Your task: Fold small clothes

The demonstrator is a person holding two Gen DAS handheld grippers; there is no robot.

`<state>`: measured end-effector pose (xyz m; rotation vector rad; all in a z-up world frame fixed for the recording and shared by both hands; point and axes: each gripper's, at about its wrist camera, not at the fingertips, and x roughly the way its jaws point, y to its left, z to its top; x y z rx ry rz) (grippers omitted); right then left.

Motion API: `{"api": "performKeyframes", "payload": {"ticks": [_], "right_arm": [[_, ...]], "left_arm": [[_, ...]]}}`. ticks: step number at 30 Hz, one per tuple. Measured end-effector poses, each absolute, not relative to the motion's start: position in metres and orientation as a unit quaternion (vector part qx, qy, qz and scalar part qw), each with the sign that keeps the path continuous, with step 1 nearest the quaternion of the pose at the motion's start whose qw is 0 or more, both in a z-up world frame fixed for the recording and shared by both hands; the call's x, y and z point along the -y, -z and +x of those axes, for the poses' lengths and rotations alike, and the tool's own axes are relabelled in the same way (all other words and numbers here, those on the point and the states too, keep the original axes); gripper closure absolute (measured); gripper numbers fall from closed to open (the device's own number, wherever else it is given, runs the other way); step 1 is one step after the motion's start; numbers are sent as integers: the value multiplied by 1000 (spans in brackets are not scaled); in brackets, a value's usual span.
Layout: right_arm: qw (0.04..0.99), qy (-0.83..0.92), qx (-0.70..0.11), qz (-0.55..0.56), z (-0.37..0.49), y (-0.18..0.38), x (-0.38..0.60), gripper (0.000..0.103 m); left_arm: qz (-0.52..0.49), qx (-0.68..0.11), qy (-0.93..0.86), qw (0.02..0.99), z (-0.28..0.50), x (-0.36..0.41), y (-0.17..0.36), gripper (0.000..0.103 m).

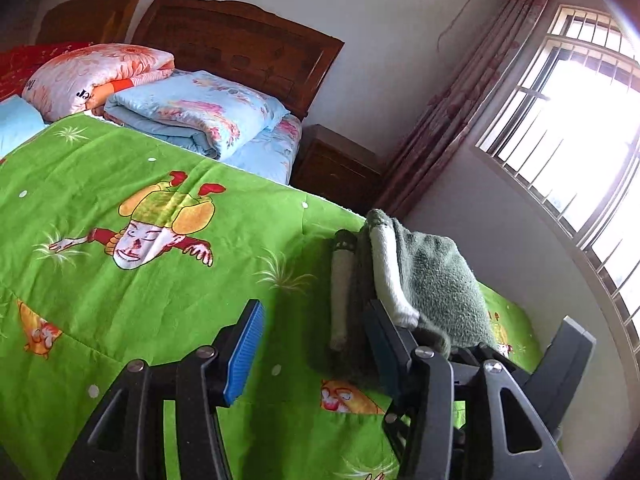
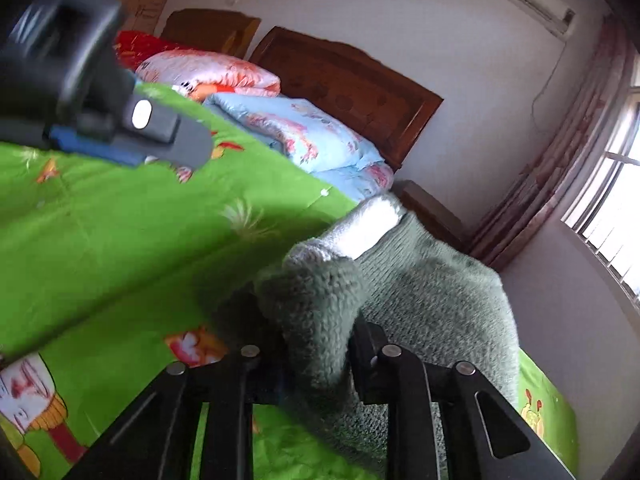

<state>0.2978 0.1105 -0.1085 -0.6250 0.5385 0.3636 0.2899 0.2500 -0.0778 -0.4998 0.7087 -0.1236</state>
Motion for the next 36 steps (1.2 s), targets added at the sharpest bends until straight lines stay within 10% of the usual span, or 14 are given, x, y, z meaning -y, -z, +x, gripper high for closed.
{"api": "performKeyframes", "payload": {"ticks": [1,2,20,36], "right_arm": [[897,-179,-255,-314,295,111,-112,101],[897,-189,-255,-309,295,109,-111,0],[934,-223,-280,-20,264,48,111,0],[888,-226,-393,-83,319,107,64,0]], "left_arm": [[-243,-343,55,906,289,-253,78,49],[-237,-342,47,908,288,-255,76,49],[-97,-339,126,927,315,-124,36,49],[-12,-348,99,932,341,-101,101,49]]}}
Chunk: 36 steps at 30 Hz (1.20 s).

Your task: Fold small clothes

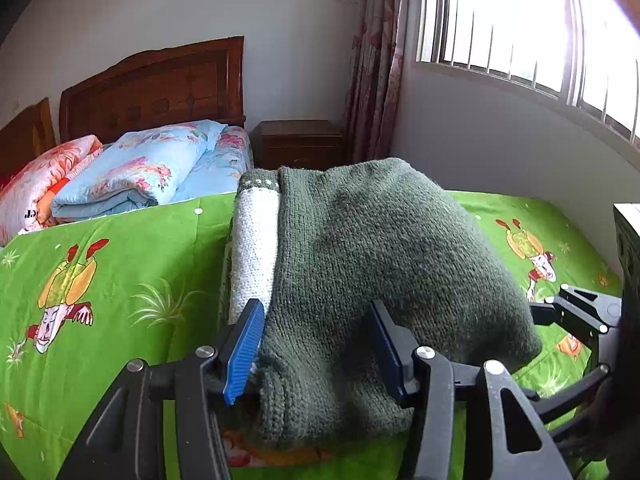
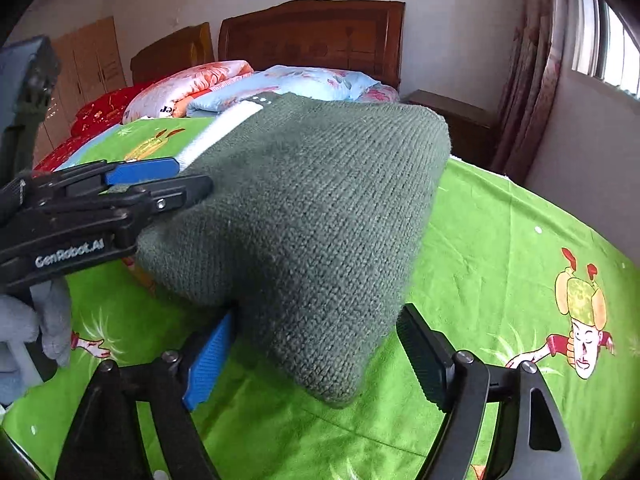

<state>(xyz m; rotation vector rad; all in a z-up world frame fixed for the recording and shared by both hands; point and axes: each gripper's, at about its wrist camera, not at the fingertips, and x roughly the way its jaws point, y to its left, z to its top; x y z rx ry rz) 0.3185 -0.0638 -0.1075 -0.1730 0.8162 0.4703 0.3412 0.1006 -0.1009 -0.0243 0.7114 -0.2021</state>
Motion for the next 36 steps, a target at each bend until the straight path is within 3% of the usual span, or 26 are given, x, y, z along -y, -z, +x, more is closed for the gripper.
{"api": "performKeyframes", "payload": {"ticks": [9,17,22,28,33,36], "right_arm": [[916,-270,-296,-28,313,45,103,0],[901,-277,-330,49,419,30,104,0],[870,-321,-368,69,477,47,83,0],[841,-327,-431,21,519,84,59,0],[858,-343,-373,87,482,55,90,0],[881,-341,-328,17,429,37,89,0]], "left_arm": [[-9,-321,87,943,345,-97,59,49],[18,-365,38,930,369,-97,98,49],[7,-373,34,927,367,-105,105,43],[11,-380,34,924,371,-108,106,41],[27,-374,27,926,368,-107,102,41],[29,-374,25,927,366,-106,103,41]]}}
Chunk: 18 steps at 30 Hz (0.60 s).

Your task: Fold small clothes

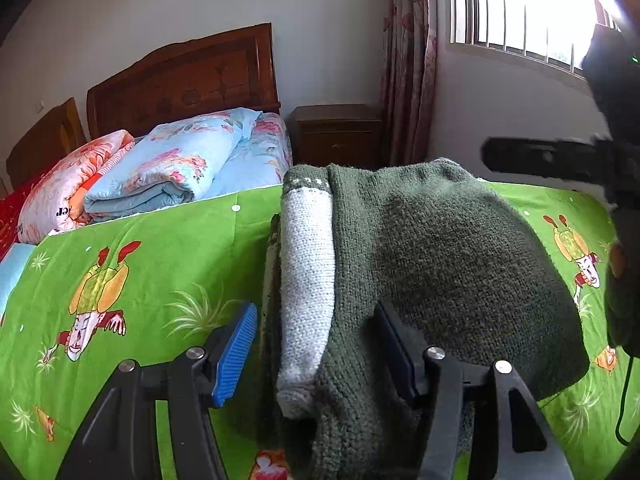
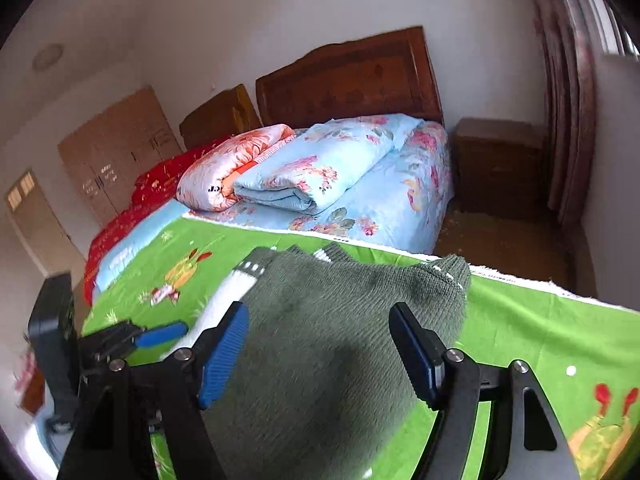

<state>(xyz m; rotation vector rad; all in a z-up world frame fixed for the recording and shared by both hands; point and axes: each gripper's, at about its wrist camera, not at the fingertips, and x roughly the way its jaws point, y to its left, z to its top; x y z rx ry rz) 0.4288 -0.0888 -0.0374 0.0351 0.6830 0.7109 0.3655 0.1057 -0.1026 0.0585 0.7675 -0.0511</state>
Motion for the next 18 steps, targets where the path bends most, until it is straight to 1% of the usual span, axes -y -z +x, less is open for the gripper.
{"api": "performKeyframes", "payload": {"ticks": [2,5,6,9,13,15,18], "right_arm": [[887,-334,-316,-33,402,41,81,0],[883,-289,-344,-132,385,73,62,0],[889,-283,-335,-134,382,77,63,0],[889,-276,-354,-92,387,69,74,0],[910,-266,-307,-80,366,45,80,0],[908,-272,-305,-96,356,47,74,0],[894,-252,-338,-154,355,77,57,0]], "left_arm": [[27,-374,23,927,364,-105,102,41],[28,-374,17,927,364,-103,101,41],[28,-376,17,926,363,-102,101,41],[31,-376,14,926,360,-100,101,41],[38,-374,10,927,356,-99,99,41],[42,-372,8,927,355,-98,99,41],[43,-372,8,927,351,-97,98,41]]}}
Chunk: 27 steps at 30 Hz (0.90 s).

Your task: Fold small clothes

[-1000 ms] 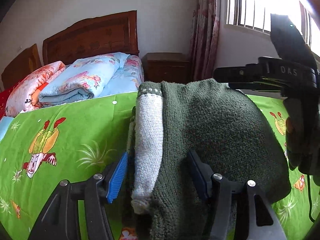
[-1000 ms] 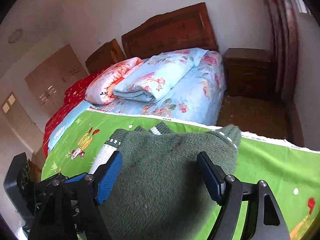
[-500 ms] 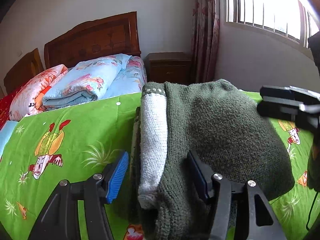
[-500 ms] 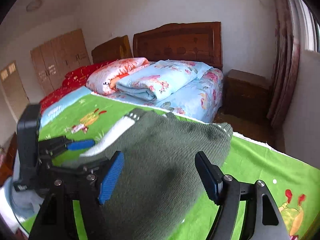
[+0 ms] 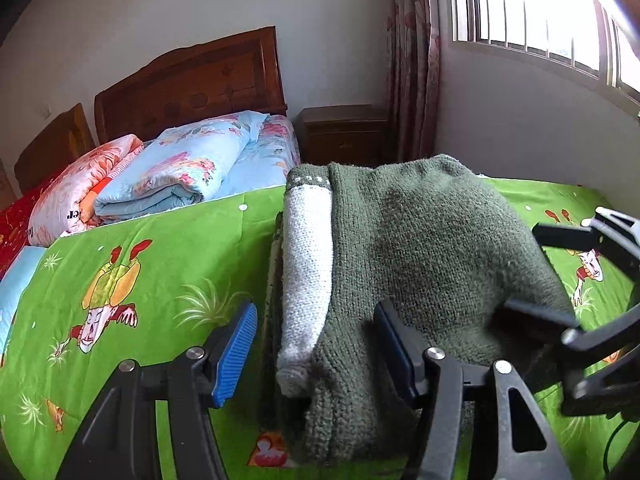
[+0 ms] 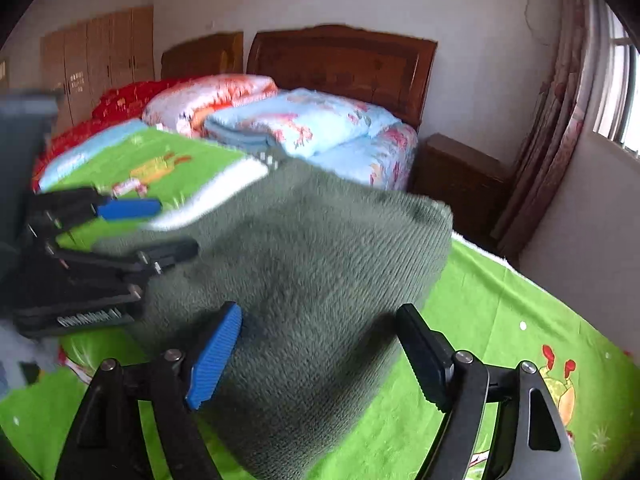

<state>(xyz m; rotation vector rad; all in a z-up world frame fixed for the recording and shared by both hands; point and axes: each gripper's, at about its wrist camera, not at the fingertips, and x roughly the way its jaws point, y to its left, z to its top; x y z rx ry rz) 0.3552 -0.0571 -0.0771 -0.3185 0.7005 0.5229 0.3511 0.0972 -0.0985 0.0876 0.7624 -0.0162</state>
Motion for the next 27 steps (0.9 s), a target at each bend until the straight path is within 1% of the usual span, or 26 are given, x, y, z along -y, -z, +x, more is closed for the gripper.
{"api": "performKeyframes", "payload": {"ticks": [1,4,7,10,14,20,23,27], "right_arm": [[899,-253,-327,-144,353,78,60,0],[903,-246,-335,-110,351,70,69,0],[907,-253,-312,-123,330,63,66,0],[895,-237,-335,-175,327,84,54,0],[896,-237,-352,-132,332,86,65,0],[894,-239,-358,-123,317,85,69,0],[891,-230,-373,-118,306,88,75,0],[905,-247,-344,-49,269,66,112,0]], "left_arm": [[44,-373,7,927,350,-97,99,41],[50,-369,6,928,345,-98,97,41],[54,-361,3,931,339,-99,93,41],[56,-365,1,929,337,-97,95,41],[55,-370,2,927,333,-98,99,41],[51,-358,-12,932,318,-97,90,41],[32,-343,-19,939,296,-104,85,41],[-38,-303,-41,951,251,-137,72,41]]}}
